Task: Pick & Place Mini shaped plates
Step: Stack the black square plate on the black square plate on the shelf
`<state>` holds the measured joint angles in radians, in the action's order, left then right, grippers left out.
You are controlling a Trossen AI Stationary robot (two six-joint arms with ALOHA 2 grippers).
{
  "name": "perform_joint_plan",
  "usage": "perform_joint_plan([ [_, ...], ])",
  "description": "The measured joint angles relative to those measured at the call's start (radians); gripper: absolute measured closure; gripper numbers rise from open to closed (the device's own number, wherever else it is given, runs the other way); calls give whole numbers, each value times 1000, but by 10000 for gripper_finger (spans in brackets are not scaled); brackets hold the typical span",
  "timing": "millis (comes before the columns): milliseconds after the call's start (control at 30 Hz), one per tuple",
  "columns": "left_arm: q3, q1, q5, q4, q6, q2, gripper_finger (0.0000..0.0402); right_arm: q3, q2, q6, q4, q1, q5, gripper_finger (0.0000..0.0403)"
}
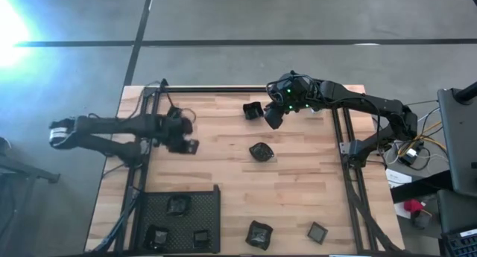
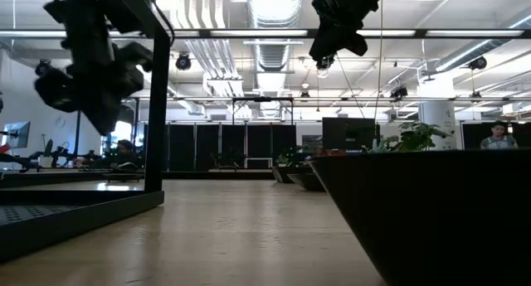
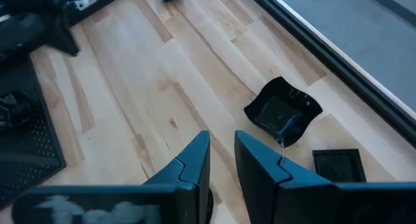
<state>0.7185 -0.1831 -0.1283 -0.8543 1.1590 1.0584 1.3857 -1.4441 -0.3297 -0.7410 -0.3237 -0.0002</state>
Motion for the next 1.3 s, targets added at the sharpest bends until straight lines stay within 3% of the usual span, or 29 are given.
perform_joint_plan([
  [333, -1, -468, -3, 134, -368, 22, 347, 0, 0, -57, 0, 0, 0, 335],
  [533, -1, -653, -2, 230, -468, 90, 347, 0, 0, -62, 0, 0, 1, 335],
  [700, -1, -677, 7, 235, -527, 184, 347, 0, 0, -64, 0, 0, 1, 335],
  [867, 0, -677, 84, 264, -547, 265, 347, 0, 0, -64, 4, 0, 3, 335],
  [1067, 20, -677, 138, 271, -547, 275, 347, 0, 0, -64, 42, 0, 2, 335],
  [1233, 47, -677, 289, 273, -592, 247, 347, 0, 0, -64, 48, 0, 2, 335],
  [1300, 47, -677, 305, 268, -601, 246, 347, 0, 0, -64, 48, 0, 2, 335],
])
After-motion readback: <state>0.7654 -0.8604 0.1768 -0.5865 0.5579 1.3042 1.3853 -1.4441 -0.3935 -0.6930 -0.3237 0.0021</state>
